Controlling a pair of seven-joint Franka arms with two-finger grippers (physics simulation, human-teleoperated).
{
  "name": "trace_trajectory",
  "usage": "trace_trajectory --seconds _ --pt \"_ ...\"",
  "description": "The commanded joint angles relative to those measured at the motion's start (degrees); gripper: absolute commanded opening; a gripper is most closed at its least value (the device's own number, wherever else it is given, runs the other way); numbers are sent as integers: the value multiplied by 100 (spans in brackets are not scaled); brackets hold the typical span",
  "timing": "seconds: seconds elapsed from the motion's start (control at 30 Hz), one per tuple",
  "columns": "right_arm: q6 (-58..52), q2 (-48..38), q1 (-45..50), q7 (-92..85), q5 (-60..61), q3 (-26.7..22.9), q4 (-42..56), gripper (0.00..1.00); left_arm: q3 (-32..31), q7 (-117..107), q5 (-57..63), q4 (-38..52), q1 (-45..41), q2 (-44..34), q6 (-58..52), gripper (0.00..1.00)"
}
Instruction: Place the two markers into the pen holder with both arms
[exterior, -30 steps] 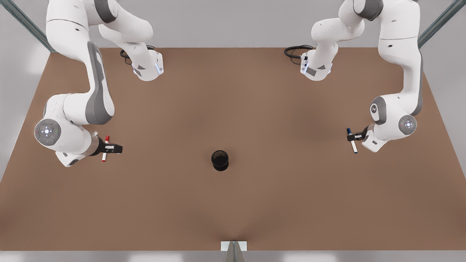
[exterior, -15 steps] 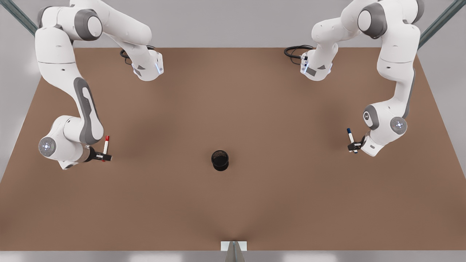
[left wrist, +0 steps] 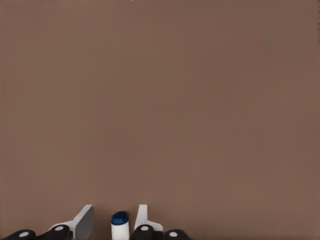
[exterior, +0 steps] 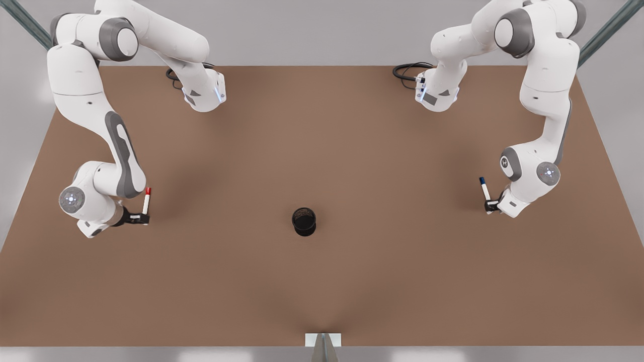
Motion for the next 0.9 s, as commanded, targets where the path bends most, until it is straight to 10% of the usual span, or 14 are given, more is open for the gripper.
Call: trace_trajectory --seconds 0.0,0.67,0.87 --pt "57 -2 -28 -626 -18 -23 -7 95 0 310 4 3 -1 -2 35 54" --pt "276 -46 -195 -327 -9 144 -701 86 0 266 4 30 8 121 35 29" --pt "285 -37 -222 -327 -9 144 -710 54 0 73 -5 30 -10 112 26 24"
